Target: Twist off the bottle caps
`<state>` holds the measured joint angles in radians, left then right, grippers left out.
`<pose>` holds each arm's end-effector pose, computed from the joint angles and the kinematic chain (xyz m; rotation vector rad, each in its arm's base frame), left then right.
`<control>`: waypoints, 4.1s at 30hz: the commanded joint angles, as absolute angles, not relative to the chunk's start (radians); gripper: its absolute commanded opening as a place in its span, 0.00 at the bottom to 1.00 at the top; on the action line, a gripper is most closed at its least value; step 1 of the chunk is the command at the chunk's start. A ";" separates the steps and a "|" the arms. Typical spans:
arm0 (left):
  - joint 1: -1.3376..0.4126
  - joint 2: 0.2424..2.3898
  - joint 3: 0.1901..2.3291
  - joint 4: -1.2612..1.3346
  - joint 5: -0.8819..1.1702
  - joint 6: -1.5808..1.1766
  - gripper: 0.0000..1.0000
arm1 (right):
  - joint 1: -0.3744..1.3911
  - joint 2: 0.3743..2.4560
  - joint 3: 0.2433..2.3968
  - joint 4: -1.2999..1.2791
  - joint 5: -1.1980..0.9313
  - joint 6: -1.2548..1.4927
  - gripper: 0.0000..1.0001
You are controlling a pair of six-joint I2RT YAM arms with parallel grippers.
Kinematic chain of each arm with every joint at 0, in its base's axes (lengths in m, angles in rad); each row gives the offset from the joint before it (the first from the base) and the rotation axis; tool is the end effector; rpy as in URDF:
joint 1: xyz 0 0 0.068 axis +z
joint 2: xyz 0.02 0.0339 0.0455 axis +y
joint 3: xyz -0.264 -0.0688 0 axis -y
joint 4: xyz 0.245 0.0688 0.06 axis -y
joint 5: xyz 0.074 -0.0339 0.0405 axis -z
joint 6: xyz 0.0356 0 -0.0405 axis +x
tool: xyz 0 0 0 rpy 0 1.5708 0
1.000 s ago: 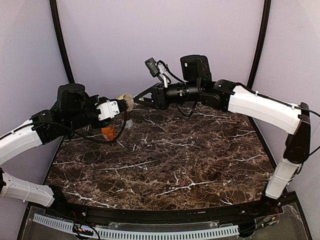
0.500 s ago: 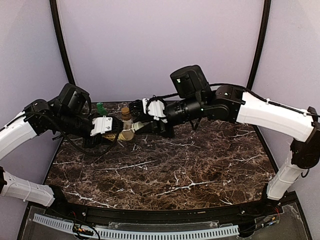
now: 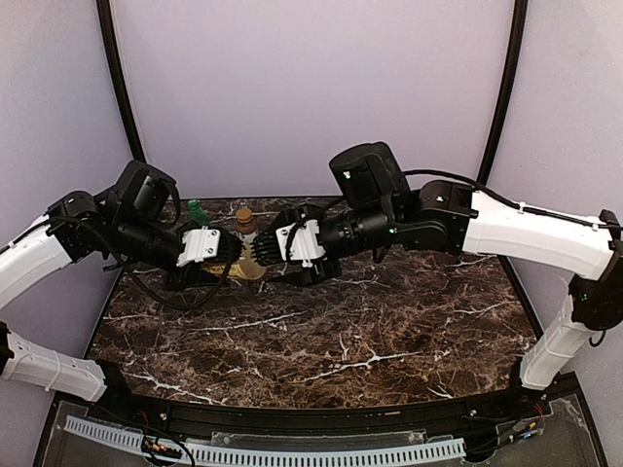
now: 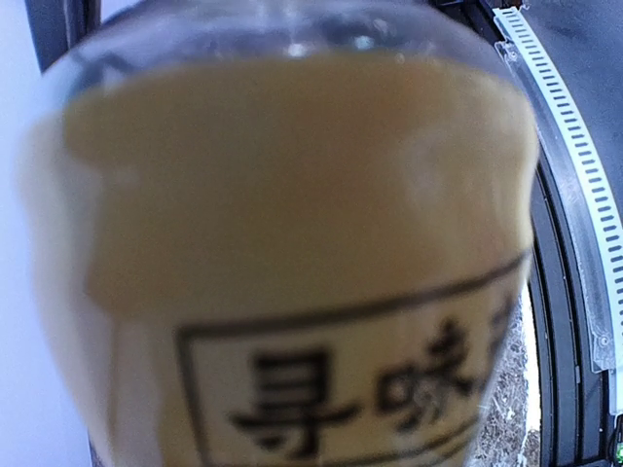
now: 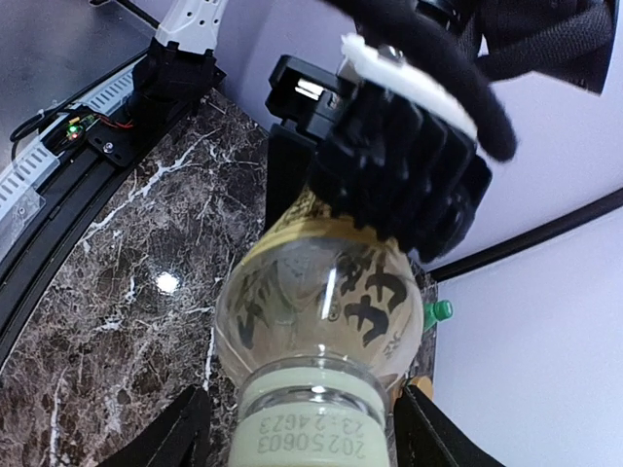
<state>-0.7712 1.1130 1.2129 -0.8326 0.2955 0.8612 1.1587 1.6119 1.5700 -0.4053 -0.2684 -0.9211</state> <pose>0.1516 -0.1618 0.3622 1.7624 1.4498 -0.2929 0.1419 0.3481 0.3801 -1.8278 0.8742 0.4212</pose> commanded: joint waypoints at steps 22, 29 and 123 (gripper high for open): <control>-0.777 1.050 1.047 -0.294 -0.151 0.884 0.25 | 1.032 1.539 1.572 -0.095 -0.382 0.192 0.92; -0.778 1.060 1.025 -0.178 -0.229 0.924 0.25 | 0.999 1.584 1.600 -0.115 -0.262 0.442 0.75; -0.716 0.932 0.949 -0.479 0.147 0.613 0.23 | 0.380 1.835 1.108 -0.591 0.084 0.269 0.00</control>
<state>-0.7223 0.9455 0.9562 -0.5003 0.1318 0.6258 0.3771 1.8240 1.1275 -0.5953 0.1192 0.2382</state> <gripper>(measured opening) 0.342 0.252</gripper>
